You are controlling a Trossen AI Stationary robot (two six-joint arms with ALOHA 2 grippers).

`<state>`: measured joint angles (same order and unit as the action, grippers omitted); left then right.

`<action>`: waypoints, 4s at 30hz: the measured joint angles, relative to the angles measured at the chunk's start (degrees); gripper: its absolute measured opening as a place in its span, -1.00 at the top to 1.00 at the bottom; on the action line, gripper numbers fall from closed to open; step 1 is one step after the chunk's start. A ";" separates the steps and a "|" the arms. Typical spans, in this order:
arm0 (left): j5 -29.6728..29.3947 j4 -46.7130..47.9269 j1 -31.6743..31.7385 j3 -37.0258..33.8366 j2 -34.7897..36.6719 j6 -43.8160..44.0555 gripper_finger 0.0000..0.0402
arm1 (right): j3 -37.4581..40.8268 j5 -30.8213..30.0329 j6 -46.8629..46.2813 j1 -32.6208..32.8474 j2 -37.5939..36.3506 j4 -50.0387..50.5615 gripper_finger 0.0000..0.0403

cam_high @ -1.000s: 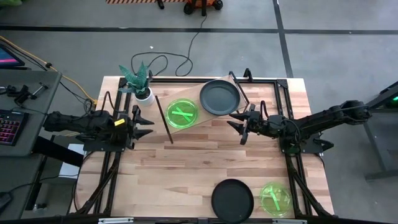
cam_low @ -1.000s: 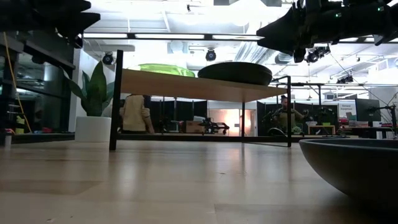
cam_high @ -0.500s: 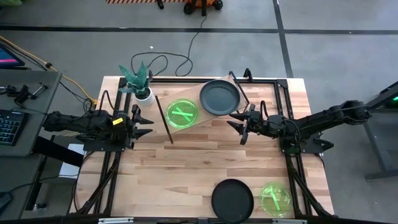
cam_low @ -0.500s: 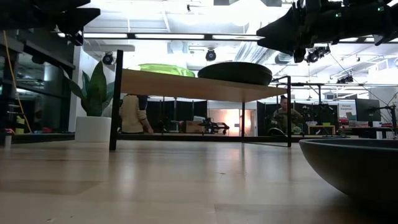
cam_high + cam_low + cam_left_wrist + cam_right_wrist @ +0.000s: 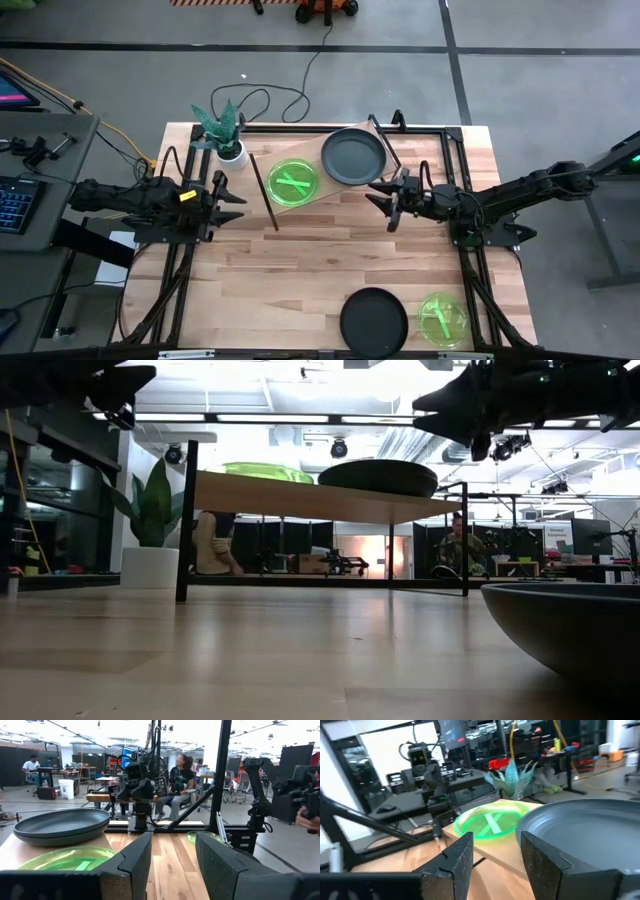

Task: Place and stack plates onto a shelf
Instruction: Stack the black plate on top of the black plate on the shelf

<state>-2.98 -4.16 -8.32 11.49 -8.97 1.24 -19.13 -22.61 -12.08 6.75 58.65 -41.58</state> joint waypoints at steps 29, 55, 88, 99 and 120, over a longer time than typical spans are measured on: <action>-0.44 0.02 0.00 -0.02 0.00 0.64 0.29 | 0.00 1.59 1.18 0.00 0.00 0.10 0.26; -1.69 0.13 0.00 -0.04 0.00 0.63 0.29 | -19.74 10.72 -29.07 10.85 4.78 51.56 0.26; -2.20 2.70 0.00 -0.08 0.00 3.06 0.29 | -19.39 21.36 -65.13 28.91 30.49 47.66 0.26; -2.45 2.62 0.00 -0.07 0.00 1.20 0.29 | -19.41 19.58 -62.55 28.91 27.08 44.11 0.26; -2.55 2.69 0.00 -0.09 0.00 1.66 0.29 | -19.41 20.09 -67.41 31.93 29.93 45.39 0.26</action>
<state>-5.53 -1.48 -8.32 11.40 -8.97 2.90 -38.54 -2.52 -79.49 38.67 88.58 3.80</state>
